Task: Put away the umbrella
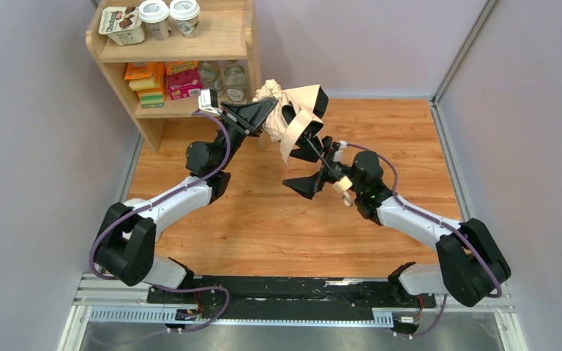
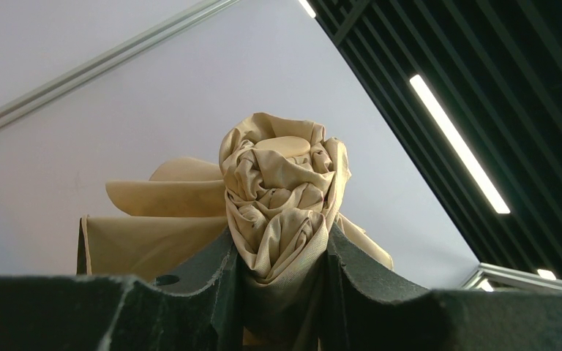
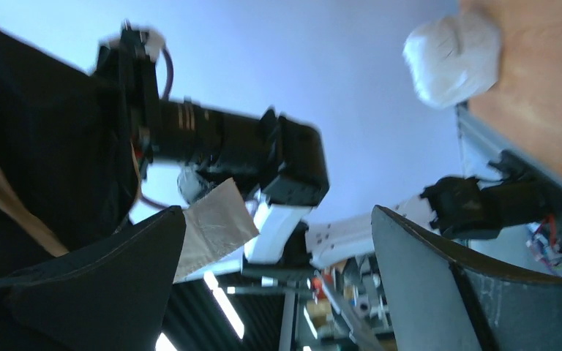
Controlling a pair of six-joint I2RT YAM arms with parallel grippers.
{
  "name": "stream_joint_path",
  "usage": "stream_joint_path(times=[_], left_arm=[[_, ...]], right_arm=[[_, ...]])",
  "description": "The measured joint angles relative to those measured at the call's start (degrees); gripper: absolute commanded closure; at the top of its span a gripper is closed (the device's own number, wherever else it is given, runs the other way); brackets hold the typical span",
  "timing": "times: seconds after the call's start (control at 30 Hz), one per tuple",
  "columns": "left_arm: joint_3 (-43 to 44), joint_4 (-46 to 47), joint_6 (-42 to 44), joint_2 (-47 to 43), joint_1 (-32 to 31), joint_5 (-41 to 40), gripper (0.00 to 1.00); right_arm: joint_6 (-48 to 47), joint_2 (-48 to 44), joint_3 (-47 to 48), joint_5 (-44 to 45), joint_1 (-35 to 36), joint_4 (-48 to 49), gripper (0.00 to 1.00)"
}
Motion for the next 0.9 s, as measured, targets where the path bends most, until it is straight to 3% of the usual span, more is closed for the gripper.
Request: stream_joint_path(times=[0.2, 0.63, 0.9], left_arm=[[0.00, -0.02, 0.00, -0.22, 0.00, -0.39, 1.00], [0.00, 0.02, -0.02, -0.33, -0.11, -0.42, 1.00], [0.00, 0.00, 0.04, -0.33, -0.59, -0.39, 1.00]], right_arm=[[5.35, 4.42, 0.31, 2.25, 7.61, 16.41, 0.05], [6.67, -2.01, -0.31, 9.77, 10.93, 14.84, 0.07], [6.84, -0.39, -0.22, 12.20, 11.72, 14.93, 0.42]])
